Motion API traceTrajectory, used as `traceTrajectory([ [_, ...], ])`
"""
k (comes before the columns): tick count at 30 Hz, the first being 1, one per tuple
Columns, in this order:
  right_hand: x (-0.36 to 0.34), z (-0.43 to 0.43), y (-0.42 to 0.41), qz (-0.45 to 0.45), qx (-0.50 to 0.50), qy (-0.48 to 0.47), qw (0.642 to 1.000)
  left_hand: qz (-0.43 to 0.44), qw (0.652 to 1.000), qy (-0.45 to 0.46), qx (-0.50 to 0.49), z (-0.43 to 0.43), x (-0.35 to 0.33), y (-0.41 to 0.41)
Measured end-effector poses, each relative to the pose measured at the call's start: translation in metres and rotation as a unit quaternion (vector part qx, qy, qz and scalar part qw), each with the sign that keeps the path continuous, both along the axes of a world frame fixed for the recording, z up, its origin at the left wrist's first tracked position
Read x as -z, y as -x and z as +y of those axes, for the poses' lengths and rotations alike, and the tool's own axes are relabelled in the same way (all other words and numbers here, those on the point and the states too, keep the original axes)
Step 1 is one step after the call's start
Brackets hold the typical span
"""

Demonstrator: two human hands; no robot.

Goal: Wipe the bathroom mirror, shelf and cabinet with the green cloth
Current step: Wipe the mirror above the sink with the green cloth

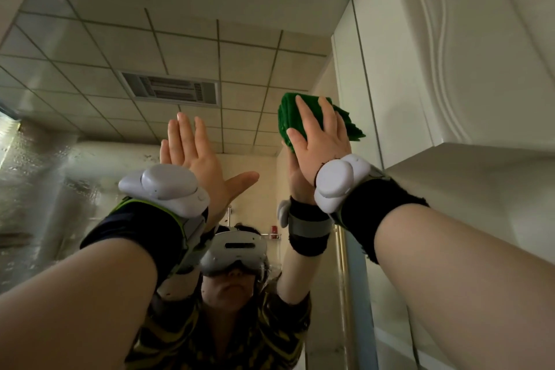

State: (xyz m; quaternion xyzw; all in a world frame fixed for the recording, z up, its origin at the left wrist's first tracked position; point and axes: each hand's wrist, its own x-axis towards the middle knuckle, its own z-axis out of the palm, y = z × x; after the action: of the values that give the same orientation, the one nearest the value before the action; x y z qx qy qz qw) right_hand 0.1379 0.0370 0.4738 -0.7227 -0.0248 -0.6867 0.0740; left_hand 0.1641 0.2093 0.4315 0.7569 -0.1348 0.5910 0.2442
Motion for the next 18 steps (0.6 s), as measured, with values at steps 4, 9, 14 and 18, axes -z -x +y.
traceTrajectory([
  [4,0.0,0.0,0.003,0.009,-0.004,-0.001,1.0,-0.007,1.0,0.005,0.003,-0.001,0.0,0.0],
  [9,-0.018,-0.006,0.005,0.009,0.008,-0.01,1.0,-0.016,1.0,0.011,0.007,0.0,-0.002,-0.005],
  [14,-0.04,-0.021,0.01,0.017,0.018,-0.028,0.999,-0.039,0.999,0.008,-0.001,0.001,-0.001,-0.012],
  [18,-0.053,-0.03,0.013,0.017,0.019,-0.036,0.999,-0.048,0.999,0.007,-0.006,0.001,-0.001,-0.016],
])
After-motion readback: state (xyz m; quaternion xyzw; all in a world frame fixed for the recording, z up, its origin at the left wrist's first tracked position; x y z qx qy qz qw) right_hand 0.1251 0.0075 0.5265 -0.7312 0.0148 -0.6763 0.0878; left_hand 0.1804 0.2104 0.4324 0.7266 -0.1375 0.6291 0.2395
